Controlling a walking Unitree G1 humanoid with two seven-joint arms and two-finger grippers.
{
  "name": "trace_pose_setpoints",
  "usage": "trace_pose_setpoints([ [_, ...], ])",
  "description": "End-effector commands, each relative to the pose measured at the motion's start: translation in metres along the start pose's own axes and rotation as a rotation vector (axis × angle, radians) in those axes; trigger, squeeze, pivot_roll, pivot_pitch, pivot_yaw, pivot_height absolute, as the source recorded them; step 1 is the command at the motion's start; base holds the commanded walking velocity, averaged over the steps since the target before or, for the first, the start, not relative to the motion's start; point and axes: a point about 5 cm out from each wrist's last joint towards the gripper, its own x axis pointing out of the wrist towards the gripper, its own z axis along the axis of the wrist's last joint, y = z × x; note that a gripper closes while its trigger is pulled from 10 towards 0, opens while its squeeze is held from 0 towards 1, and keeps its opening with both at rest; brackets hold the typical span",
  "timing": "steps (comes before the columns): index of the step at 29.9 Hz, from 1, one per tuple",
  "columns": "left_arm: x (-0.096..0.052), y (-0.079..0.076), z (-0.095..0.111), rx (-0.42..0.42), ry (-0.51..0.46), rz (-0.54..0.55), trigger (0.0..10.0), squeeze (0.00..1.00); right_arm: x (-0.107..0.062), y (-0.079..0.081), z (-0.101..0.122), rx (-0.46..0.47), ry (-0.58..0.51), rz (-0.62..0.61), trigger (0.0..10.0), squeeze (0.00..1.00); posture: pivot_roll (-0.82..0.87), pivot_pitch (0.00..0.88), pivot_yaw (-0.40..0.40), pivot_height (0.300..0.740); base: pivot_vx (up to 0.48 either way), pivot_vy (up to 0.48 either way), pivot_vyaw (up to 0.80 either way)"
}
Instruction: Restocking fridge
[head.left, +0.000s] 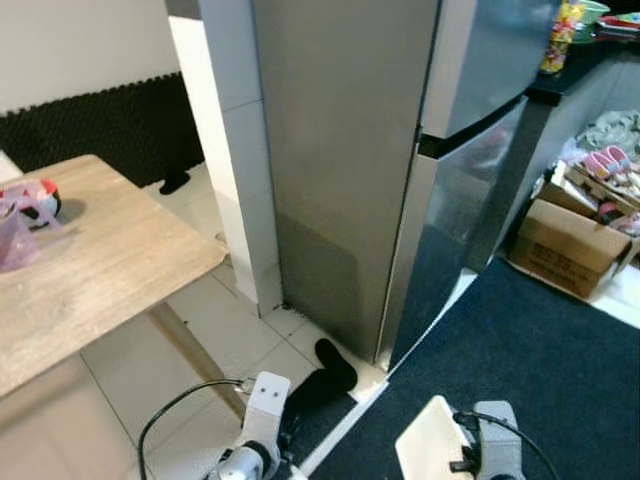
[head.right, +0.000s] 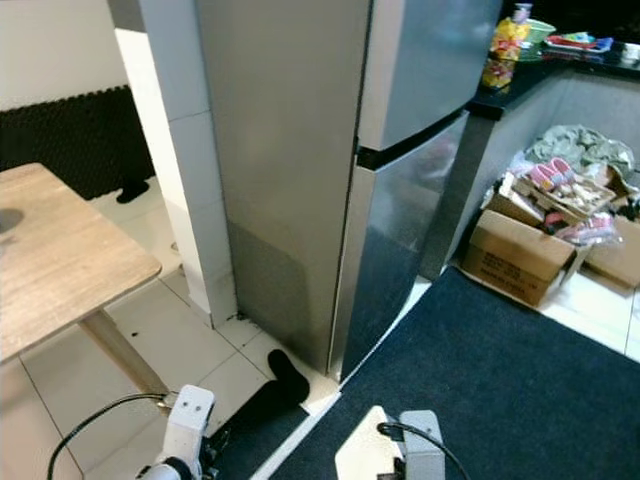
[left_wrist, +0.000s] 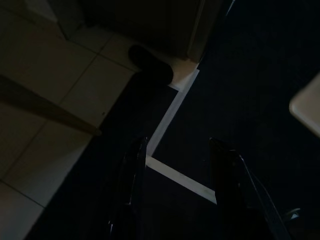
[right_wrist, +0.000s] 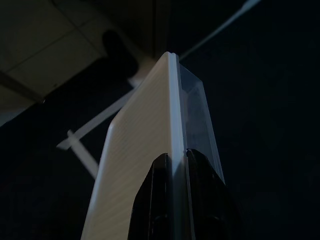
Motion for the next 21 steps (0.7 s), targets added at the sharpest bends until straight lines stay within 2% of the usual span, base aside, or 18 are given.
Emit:
trace_pose_setpoints([
  [1,-0.004,0.008,-0.003,-0.011,-0.006,0.033,10.0,0.0,0.002,0.006,0.005,-0.018,-0.015,0.025,10.0,0.0,0.01,0.015,-0.07,0.74,0.0,0.0,0.0],
  [3,-0.007,0.014,-0.006,-0.026,-0.01,0.065,10.0,0.0,0.003,0.012,0.009,-0.023,-0.023,0.042,10.0,0.0,0.01,0.015,-0.07,0.74,0.0,-0.422,0.0],
  [11,-0.007,0.014,-0.007,-0.051,-0.012,0.07,10.0,0.0,0.004,0.016,0.008,-0.018,-0.024,0.052,10.0,0.0,0.02,0.005,-0.071,0.74,0.0,-0.48,0.0],
  [21,-0.002,0.005,-0.001,-0.058,-0.015,0.032,10.0,0.0,0.0,0.002,-0.001,0.0,-0.012,0.013,10.0,0.0,-0.01,0.0,-0.044,0.74,0.0,-0.462,0.0],
])
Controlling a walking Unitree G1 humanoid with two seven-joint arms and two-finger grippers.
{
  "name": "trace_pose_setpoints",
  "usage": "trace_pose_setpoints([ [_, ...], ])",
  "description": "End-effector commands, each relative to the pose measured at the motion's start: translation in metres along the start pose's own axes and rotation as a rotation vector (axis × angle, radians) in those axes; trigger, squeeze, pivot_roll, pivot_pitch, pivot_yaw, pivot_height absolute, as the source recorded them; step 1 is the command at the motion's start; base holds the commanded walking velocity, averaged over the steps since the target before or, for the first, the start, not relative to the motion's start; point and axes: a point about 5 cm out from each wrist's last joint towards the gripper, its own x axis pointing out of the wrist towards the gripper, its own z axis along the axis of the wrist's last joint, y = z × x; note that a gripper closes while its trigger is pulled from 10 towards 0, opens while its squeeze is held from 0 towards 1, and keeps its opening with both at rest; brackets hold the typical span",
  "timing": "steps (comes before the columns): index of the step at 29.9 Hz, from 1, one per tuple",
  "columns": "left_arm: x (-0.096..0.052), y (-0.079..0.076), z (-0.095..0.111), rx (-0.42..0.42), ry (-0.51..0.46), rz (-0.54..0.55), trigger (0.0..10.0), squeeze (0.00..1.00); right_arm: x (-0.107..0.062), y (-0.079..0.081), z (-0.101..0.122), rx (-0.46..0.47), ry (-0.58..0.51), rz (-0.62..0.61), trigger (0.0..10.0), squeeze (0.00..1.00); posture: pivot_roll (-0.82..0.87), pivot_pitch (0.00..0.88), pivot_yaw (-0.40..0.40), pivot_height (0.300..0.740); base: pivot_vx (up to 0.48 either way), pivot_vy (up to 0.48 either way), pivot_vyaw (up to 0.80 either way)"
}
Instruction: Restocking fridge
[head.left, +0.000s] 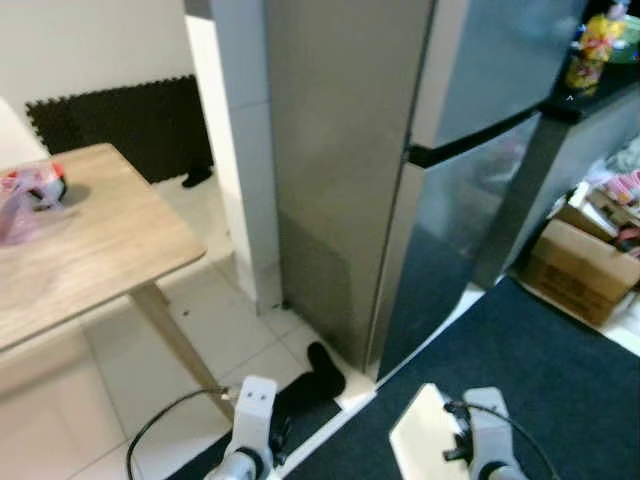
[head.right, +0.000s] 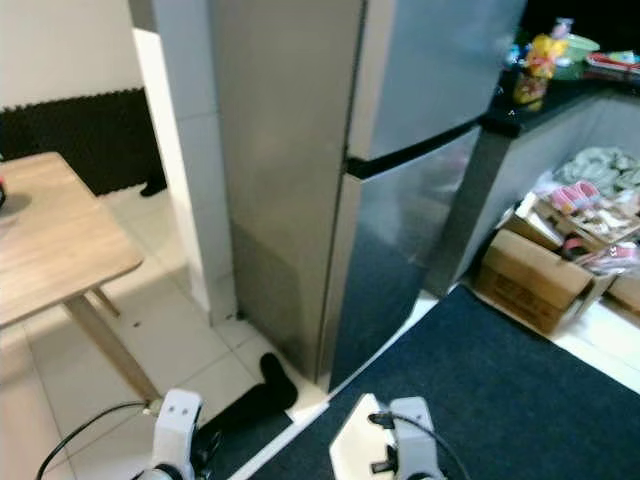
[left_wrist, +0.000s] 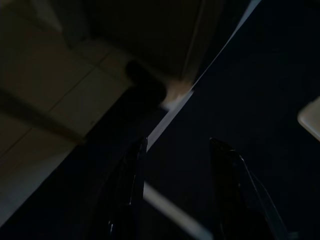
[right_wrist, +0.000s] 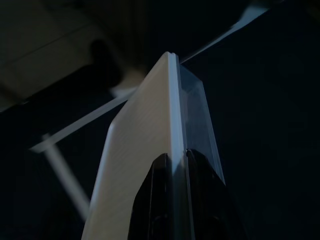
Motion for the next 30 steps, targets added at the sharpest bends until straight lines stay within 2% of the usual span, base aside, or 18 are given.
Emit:
trace_pose_setpoints([
  [1,-0.0009,-0.0023,-0.0044,-0.014,0.021,-0.009,10.0,0.0,0.0,0.0017,0.0007,0.007,-0.017,0.003,10.0,0.0,-0.01,0.0,-0.044,0.74,0.0,-0.3,0.0],
  [8,0.0011,-0.0017,-0.0029,-0.035,0.037,-0.011,10.0,0.0,-0.0001,0.0013,0.0009,0.015,-0.02,-0.002,10.0,0.0,-0.02,0.002,-0.035,0.74,0.0,0.0,0.0],
  [16,0.0006,0.0005,-0.0031,-0.047,0.04,-0.012,10.0,0.0,0.0008,0.0038,0.0036,0.022,-0.029,0.001,10.0,0.0,-0.02,0.008,-0.031,0.74,0.0,0.48,0.0],
  [21,0.0002,0.0036,-0.002,-0.018,0.035,-0.001,10.0,0.0,0.001,0.0045,0.0036,0.026,-0.028,0.001,10.0,0.0,-0.02,0.008,-0.031,0.74,0.0,0.06,0.0],
  [30,0.0041,-0.0013,0.005,0.049,0.025,-0.048,10.0,0.0,-0.0002,0.003,-0.0008,0.038,-0.02,-0.008,10.0,0.0,-0.02,0.014,-0.026,0.74,0.0,0.0,0.0],
])
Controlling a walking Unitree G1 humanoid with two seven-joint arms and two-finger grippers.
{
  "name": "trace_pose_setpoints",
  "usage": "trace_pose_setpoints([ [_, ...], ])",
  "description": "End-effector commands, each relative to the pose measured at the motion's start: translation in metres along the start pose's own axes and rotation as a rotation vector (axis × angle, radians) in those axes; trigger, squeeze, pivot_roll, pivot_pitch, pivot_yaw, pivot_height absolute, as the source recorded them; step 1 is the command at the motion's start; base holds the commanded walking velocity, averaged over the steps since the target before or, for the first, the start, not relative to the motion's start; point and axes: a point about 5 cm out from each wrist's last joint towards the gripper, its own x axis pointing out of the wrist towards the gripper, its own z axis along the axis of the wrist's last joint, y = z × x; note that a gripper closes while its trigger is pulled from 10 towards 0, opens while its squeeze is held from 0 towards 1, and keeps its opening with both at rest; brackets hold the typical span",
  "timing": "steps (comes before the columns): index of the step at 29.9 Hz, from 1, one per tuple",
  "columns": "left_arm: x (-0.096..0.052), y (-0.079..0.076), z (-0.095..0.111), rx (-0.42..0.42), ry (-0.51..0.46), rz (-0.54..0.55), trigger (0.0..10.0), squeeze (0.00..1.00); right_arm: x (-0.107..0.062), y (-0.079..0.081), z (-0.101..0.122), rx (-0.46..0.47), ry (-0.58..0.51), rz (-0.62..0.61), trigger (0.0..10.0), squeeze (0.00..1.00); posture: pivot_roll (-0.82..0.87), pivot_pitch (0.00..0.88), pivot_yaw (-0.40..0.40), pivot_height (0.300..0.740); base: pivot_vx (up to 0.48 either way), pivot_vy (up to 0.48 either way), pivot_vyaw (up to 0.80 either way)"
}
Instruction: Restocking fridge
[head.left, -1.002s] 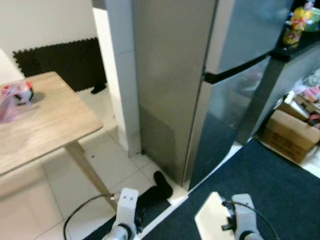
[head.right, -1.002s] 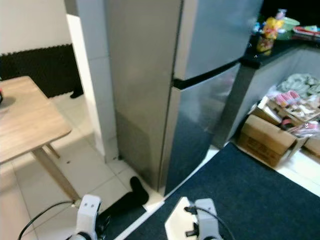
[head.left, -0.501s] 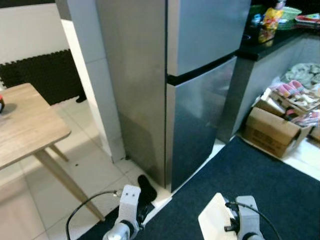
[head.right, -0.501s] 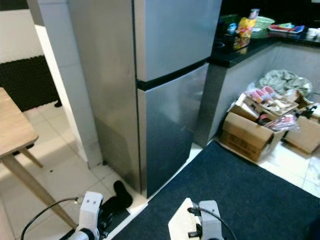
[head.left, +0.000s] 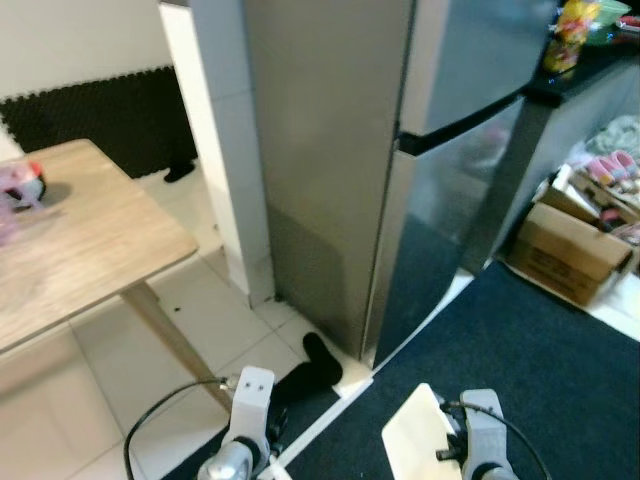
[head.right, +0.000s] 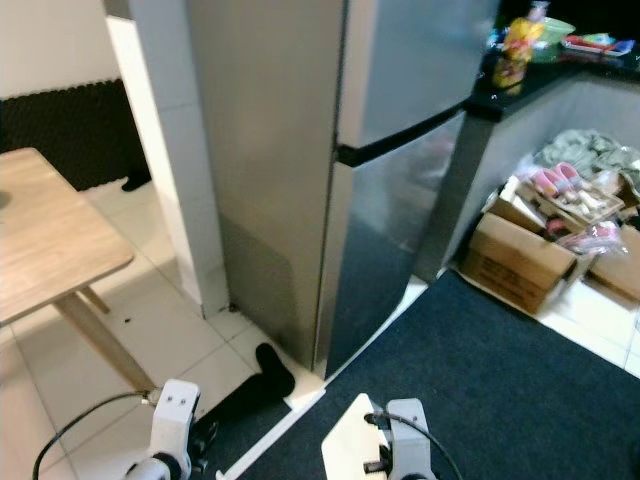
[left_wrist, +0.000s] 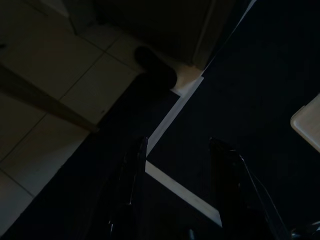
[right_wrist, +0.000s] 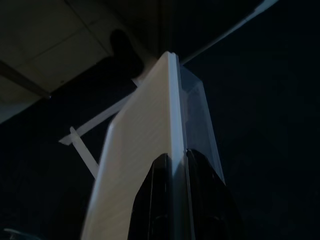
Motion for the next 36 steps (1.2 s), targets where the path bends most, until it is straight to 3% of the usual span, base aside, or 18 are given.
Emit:
trace_pose_setpoints([
  [1,0.002,-0.0058,0.0013,0.022,0.006,-0.031,10.0,0.0,-0.0019,-0.007,-0.0016,0.014,-0.013,-0.028,10.0,0.0,-0.02,0.013,-0.022,0.74,0.0,0.0,0.0],
  [10,0.0034,-0.0111,0.0037,0.02,-0.008,-0.053,10.0,0.0,-0.0032,-0.0095,-0.0043,0.022,-0.01,-0.038,10.0,0.0,-0.03,0.014,-0.017,0.74,0.0,0.0,0.0],
  [14,0.0031,-0.013,0.0032,0.096,-0.002,-0.075,10.0,0.0,-0.0031,-0.0093,-0.0041,0.025,-0.013,-0.04,10.0,0.0,-0.03,0.015,-0.014,0.74,0.0,-0.322,0.0],
  [23,0.0024,-0.0074,0.0029,0.016,-0.011,-0.028,10.0,0.0,-0.0028,-0.0087,-0.0033,0.023,-0.015,-0.039,10.0,0.0,-0.03,0.015,-0.014,0.74,0.0,-0.233,0.0],
  [36,0.0032,-0.0091,0.0033,0.002,-0.003,-0.054,10.0,0.0,-0.0019,-0.008,-0.0002,0.015,-0.02,-0.034,10.0,0.0,-0.03,0.016,-0.016,0.74,0.0,0.0,0.0],
])
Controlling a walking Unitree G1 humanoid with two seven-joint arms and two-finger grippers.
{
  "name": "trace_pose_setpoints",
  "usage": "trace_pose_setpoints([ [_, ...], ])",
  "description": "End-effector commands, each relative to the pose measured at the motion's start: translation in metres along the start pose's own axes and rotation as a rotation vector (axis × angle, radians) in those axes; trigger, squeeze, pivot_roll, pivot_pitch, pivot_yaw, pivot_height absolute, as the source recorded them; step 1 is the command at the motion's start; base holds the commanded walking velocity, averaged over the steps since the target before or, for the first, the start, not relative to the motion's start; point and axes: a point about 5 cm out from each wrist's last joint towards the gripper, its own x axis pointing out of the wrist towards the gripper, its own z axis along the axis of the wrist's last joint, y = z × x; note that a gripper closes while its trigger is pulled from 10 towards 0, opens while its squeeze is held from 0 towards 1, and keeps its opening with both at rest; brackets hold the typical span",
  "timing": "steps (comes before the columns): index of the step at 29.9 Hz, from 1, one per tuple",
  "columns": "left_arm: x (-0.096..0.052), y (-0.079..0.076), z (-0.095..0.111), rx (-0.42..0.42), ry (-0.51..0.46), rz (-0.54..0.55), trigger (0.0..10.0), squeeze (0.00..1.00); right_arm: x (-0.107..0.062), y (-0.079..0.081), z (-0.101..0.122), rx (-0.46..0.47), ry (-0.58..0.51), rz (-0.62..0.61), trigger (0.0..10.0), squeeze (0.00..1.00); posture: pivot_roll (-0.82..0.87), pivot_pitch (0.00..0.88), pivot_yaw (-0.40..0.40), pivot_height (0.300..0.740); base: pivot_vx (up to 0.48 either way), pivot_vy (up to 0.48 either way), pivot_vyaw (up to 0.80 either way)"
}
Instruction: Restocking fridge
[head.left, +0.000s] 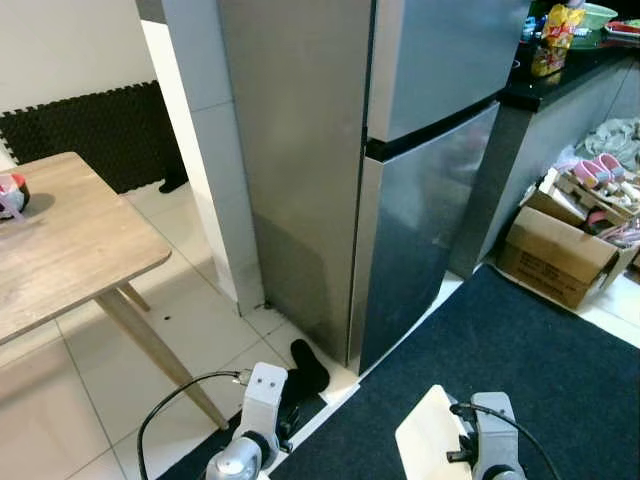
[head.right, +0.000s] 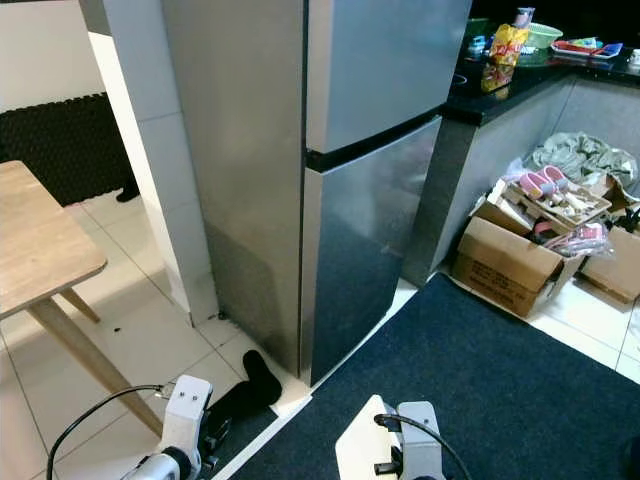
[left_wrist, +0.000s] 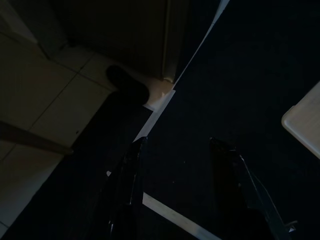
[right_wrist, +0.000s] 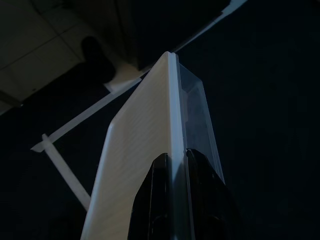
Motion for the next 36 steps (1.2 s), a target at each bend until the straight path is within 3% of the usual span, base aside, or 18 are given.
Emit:
trace_pose_setpoints([
  [1,-0.0003,-0.002,-0.0029,-0.007,0.015,-0.01,10.0,0.0,0.0004,-0.0002,0.0035,0.009,-0.02,-0.003,10.0,0.0,-0.03,0.016,-0.016,0.74,0.0,0.0,0.0],
  [7,-0.0001,-0.0034,-0.0029,-0.013,0.017,-0.028,10.0,0.0,0.0002,0.0003,0.0021,0.012,-0.017,-0.004,10.0,0.0,-0.03,0.013,-0.012,0.74,0.041,0.0,0.0],
  [36,0.0008,-0.0044,-0.0012,0.003,0.018,-0.06,10.0,0.0,-0.0001,0.0029,-0.0006,0.022,-0.015,-0.006,10.0,0.0,-0.03,0.0,0.005,0.74,0.297,0.0,0.0],
])
